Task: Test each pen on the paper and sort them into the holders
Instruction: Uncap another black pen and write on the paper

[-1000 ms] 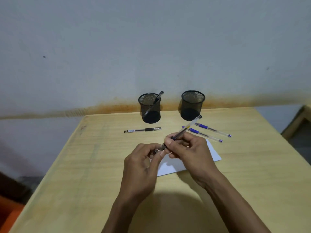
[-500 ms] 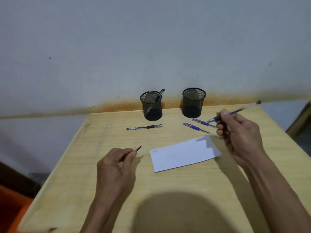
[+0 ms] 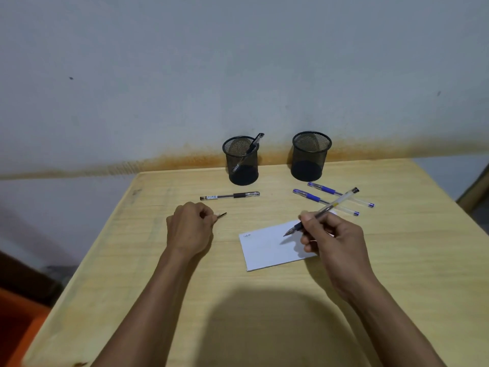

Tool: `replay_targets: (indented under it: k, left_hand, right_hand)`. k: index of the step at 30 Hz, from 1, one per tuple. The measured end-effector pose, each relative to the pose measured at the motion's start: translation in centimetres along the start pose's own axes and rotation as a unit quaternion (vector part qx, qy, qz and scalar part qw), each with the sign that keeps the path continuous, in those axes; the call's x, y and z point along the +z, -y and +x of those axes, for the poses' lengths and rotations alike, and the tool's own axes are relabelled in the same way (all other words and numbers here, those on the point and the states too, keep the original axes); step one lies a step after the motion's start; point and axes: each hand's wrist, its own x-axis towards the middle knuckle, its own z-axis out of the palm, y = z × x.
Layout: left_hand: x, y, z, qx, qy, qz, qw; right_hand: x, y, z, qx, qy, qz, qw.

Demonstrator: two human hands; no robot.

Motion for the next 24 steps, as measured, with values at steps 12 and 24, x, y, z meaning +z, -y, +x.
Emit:
replay_targets:
  k: [12,24]
  left_hand:
    - [0.2,-1.0,-4.6,0.095,-0.068,-0.155,0.981]
    - [2.3,0.6,-5.4,0.241,0.072,0.012,0.968]
  right_hand:
    - [1.0,-0.1,-0.4,0.017,0.006,0.023,1.000]
    - [4.3,-0.6,2.6,-0.043,0.075,-0.177,0.980]
